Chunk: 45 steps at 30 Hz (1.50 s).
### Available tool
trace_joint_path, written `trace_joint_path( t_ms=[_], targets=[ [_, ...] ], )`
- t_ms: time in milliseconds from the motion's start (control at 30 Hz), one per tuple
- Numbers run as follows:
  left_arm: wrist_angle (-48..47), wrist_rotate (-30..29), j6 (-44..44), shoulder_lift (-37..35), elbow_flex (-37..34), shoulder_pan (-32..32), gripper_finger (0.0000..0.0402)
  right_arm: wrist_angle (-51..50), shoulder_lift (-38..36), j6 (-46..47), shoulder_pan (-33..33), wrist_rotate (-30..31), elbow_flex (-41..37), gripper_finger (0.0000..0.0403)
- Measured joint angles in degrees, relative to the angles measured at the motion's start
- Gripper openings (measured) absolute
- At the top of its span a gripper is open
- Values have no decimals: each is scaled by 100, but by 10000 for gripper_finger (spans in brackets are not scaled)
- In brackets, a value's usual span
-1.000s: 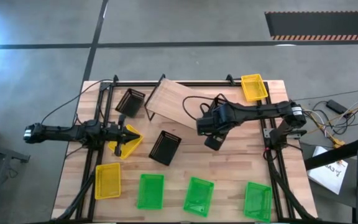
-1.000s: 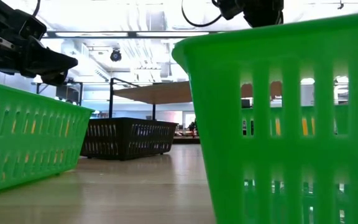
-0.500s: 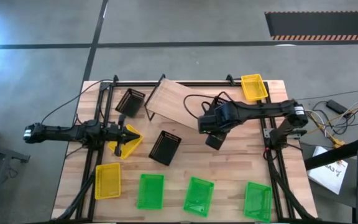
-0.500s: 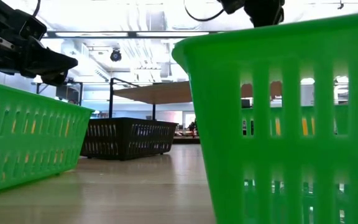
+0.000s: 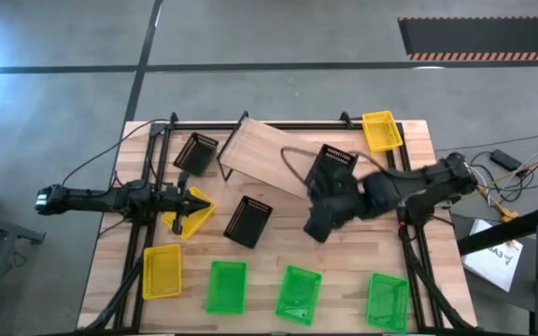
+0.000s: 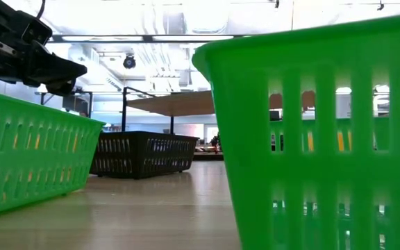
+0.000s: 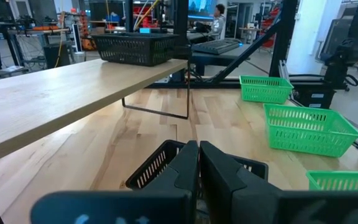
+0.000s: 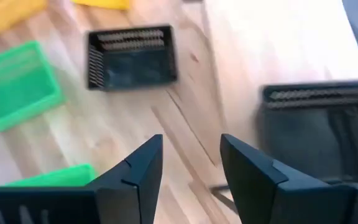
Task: Stack baskets on shelf by color
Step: Put the middle left yellow bin on the shelf
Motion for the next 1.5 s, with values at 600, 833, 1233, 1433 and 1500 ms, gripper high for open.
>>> trace_joint_path(
  t_ms=[600, 833, 1233, 1433, 1500],
  targets=[
    [780, 103, -709, 9, 0, 0, 0, 290, 964, 2644, 1898, 257, -76, 139],
    [3011, 72, -3208, 46, -2, 2, 0, 310, 1071, 3166, 2033, 270, -83, 139],
    [3270, -223, -3321, 274, 577, -25, 0, 317, 879, 2216, 1755, 705, -83, 139],
    [-1251, -199, -2986, 1081, 2493, -35, 0, 210, 672, 1919, 1772, 703, -83, 139],
    [-2593, -199, -2979, 1437, 3119, -35, 0, 87, 630, 1915, 1801, 709, -83, 139]
  ],
)
